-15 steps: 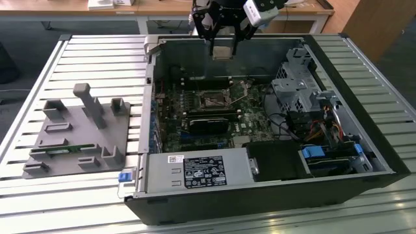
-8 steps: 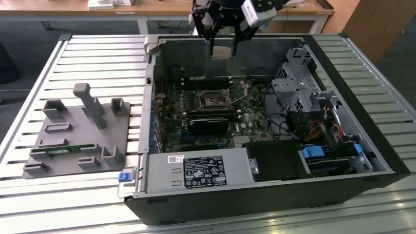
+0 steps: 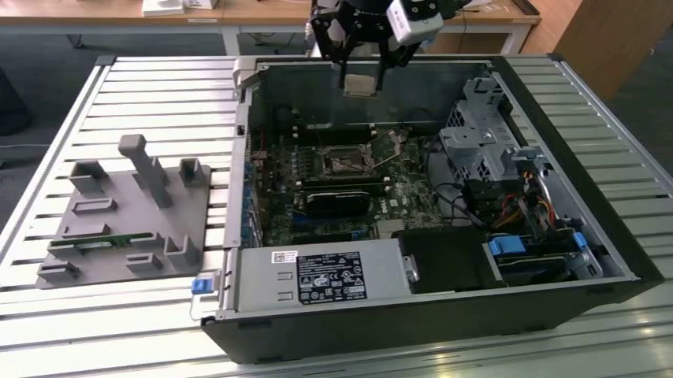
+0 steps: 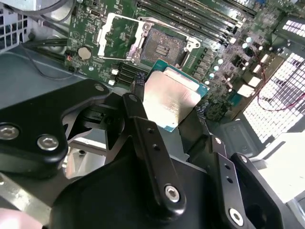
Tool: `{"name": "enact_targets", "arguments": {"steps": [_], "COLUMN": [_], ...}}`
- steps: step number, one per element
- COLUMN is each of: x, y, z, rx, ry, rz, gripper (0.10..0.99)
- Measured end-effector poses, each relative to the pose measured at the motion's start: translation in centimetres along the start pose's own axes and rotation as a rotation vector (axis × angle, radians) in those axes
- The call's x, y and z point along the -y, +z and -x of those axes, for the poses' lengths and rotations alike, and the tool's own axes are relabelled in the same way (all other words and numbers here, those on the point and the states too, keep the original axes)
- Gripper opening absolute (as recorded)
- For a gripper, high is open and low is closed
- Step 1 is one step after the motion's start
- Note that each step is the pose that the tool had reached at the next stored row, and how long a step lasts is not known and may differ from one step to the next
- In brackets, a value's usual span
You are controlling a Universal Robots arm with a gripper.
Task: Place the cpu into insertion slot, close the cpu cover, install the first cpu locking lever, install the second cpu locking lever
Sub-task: 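Place the cpu into insertion slot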
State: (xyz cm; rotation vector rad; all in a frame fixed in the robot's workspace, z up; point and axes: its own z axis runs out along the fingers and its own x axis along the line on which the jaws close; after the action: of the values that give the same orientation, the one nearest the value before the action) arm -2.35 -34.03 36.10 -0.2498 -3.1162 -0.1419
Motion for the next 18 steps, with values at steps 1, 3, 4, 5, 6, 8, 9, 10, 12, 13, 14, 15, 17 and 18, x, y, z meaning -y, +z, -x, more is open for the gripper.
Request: {"name": "enact_targets", "arguments": {"steps": [1,3,4,5,6,8,9,10,12,13,14,15,17,18], "x": [0.00,0.00,0.00,0.00,0.00,0.00,0.00,0.00,0.00,0.00,0.00,0.00,0.00,0.00], "y": [0.00,0.01,0.01,0.01,0.01,0.01,0.01,0.02,0.02,0.02,0.03,0.03,0.04,0.06], "z": [0.00,0.00,-0.01,-0.01,-0.01,-0.01,-0.01,-0.01,-0.01,-0.01,-0.01,-0.01,-0.01,-0.01], "rx": [0.0006,0.0019,0.0026,0.0032,0.0038,0.0051,0.0057,0.0063,0.0079,0.0085,0.0090,0.0095,0.0107,0.0113], "ry": [0.007,0.021,0.029,0.036,0.043,0.057,0.063,0.070,0.088,0.094,0.101,0.107,0.119,0.125], "rz": [0.000,0.000,0.001,0.001,0.001,0.001,0.001,0.001,0.002,0.002,0.002,0.002,0.002,0.003], "gripper": [0.537,0.537,0.537,0.537,0.537,0.537,0.537,0.537,0.537,0.537,0.537,0.537,0.537,0.537]}}
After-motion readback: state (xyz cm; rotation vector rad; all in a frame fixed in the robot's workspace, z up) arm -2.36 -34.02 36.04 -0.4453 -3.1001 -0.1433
